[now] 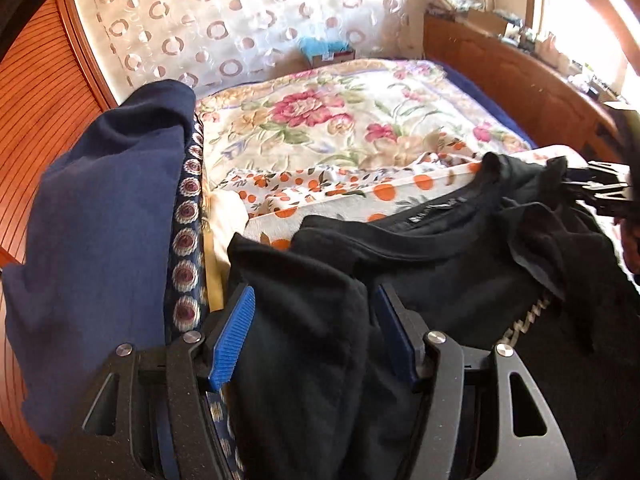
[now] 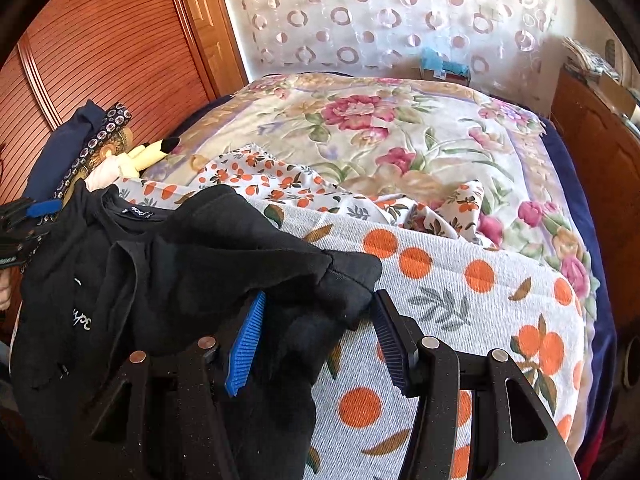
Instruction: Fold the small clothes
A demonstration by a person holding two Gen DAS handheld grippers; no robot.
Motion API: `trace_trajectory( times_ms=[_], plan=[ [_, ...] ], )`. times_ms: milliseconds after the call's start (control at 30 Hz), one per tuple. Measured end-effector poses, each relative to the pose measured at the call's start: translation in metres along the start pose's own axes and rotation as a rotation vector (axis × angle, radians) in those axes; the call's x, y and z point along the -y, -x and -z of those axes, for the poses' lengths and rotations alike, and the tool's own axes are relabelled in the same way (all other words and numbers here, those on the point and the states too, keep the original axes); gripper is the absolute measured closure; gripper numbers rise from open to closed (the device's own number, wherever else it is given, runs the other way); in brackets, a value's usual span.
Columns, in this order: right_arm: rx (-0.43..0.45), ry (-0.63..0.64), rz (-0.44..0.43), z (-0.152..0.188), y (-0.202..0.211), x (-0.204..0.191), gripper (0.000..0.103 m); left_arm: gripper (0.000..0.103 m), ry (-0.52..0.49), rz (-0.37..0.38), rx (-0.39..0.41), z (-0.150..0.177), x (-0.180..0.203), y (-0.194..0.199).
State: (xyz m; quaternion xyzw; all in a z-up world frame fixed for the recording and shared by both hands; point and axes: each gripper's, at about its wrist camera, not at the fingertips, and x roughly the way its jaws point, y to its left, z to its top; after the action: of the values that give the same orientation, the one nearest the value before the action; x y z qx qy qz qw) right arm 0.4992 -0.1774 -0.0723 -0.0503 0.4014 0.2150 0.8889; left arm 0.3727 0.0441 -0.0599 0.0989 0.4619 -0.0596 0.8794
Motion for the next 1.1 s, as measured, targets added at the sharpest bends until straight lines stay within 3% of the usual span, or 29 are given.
trace_trajectory(
  times_ms=[167,300,367,400,467,567,600,833,1100],
  plan=[
    [0.007,0.008,-0.002,0.001,-0.002,0.001,0.047,0.040,0.001,-0.010,-0.066,-0.001,0.001,-0.022],
    [0.009,0.013,0.002,0.000,-0.003,-0.001,0.047,0.044,-0.006,-0.041,-0.071,0.000,0.003,-0.027],
    [0.011,0.013,0.001,0.000,-0.004,-0.001,0.047,0.067,-0.006,-0.059,-0.067,0.000,0.002,-0.026],
    [0.012,0.013,-0.003,0.000,-0.004,-0.001,0.047,0.072,-0.005,-0.052,-0.065,-0.001,0.000,-0.026],
    [0.014,0.020,-0.006,0.000,-0.004,-0.002,0.057,0.088,0.006,-0.034,-0.052,-0.002,-0.004,-0.023],
    [0.010,0.022,-0.022,-0.002,-0.004,-0.002,0.082,0.091,0.032,-0.027,0.009,-0.003,-0.012,-0.007],
    [0.014,0.022,-0.032,-0.002,-0.003,-0.002,0.085,0.091,0.041,-0.020,0.027,-0.004,-0.013,-0.002],
    [0.133,0.050,-0.017,0.003,0.037,-0.017,0.088,0.092,0.080,0.026,0.140,0.000,-0.021,0.048],
    [0.188,0.120,0.027,0.032,0.089,-0.050,0.089,0.092,0.085,0.073,0.235,0.027,-0.015,0.104]
  ],
)
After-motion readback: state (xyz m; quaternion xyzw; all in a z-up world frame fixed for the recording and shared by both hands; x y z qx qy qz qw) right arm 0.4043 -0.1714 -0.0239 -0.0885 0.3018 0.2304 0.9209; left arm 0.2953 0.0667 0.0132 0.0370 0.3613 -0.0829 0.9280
